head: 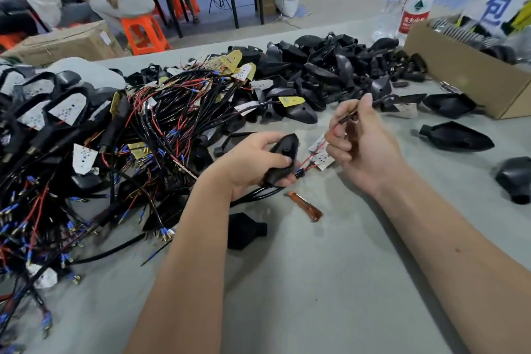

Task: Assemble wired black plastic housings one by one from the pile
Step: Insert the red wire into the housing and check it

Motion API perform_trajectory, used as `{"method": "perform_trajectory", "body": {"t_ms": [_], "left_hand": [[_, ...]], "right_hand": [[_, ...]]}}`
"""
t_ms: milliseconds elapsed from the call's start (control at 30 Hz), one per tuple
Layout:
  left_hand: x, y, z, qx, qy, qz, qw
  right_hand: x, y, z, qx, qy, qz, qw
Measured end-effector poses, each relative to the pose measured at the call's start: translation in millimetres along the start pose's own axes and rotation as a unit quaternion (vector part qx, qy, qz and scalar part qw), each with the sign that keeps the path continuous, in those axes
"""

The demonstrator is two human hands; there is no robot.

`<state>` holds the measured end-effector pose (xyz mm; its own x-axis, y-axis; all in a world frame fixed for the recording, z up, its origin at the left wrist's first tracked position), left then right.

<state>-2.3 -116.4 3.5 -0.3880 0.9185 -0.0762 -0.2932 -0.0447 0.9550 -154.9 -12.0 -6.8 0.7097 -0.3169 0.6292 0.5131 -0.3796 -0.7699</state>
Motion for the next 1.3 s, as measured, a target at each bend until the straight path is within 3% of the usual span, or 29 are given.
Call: {"method": "perform_trajectory", "body": {"t_ms": [300,467,667,900,1100,1300], "left_hand": [[1,4,1,-0.001,-0.003,0.078,0.997],[-8,-2,-3,0.052,0.079,-0.012,0.995],[-8,-4,-11,0.078,0.096,-0.004,0.992],[2,-4,-16,0.082,0.108,-0.041,0.990],[-6,-5,-15,0.074,0.129,-0.014,0.989],[-16,-9,-10,0.062,0.090,-0.026,0.994]], "right_hand": [[1,3,4,-0.025,0.008,-0.018,0.999],[-2,5,3,-0.044,0.041,-0.026,0.998],[9,18,5,-0.033,-0.045,0.225,0.973],[10,20,7,-0.051,-0.011,0.279,0.959],[1,17,7,-0.052,0.061,0.222,0.972],[3,12,7,-0.084,0.031,0.095,0.991]]}}
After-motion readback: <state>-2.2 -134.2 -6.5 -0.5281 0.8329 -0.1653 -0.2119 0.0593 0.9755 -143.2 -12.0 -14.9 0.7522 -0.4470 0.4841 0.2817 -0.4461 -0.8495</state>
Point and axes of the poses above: each hand's wrist, its own z-axis away from the middle knuckle, its own x-axis out of the palm, y = z × x, the point moved 4 cm from there along -z, towards the middle knuckle, and after that the axes turned 7 degrees about -y, right-handed, at the moved point
